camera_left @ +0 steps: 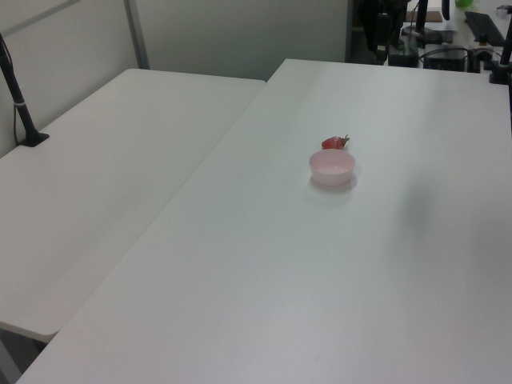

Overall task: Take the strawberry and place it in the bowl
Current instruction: 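Move the gripper down toward the red strawberry beside the pink bowl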

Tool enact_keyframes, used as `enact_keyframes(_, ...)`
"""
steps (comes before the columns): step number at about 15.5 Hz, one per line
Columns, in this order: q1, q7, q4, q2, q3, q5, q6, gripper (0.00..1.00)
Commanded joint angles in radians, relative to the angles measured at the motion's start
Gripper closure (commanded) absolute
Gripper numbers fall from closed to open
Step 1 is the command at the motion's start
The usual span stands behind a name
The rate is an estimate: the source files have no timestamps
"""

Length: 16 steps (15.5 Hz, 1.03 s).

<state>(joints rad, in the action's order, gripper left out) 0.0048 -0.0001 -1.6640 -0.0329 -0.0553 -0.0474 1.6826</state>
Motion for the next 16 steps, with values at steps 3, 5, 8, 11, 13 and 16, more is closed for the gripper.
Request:
enact_keyframes(3,0.009,-0.029,-0.028,-0.018,-0.014,0.018,0.017,0.0)
enact_keyframes(5,0.009,-0.029,-0.029,-0.018,-0.014,0.018,0.019,0.0)
enact_keyframes(8,0.009,-0.029,-0.029,-0.018,-0.012,0.018,0.019,0.0)
enact_keyframes(11,0.007,-0.035,-0.029,-0.018,-0.012,0.017,0.019,0.0)
enact_keyframes(13,0.0,-0.085,-0.031,-0.013,-0.014,0.011,0.023,0.0)
enact_keyframes(16,-0.034,-0.333,-0.051,-0.004,-0.015,-0.009,0.032,0.0)
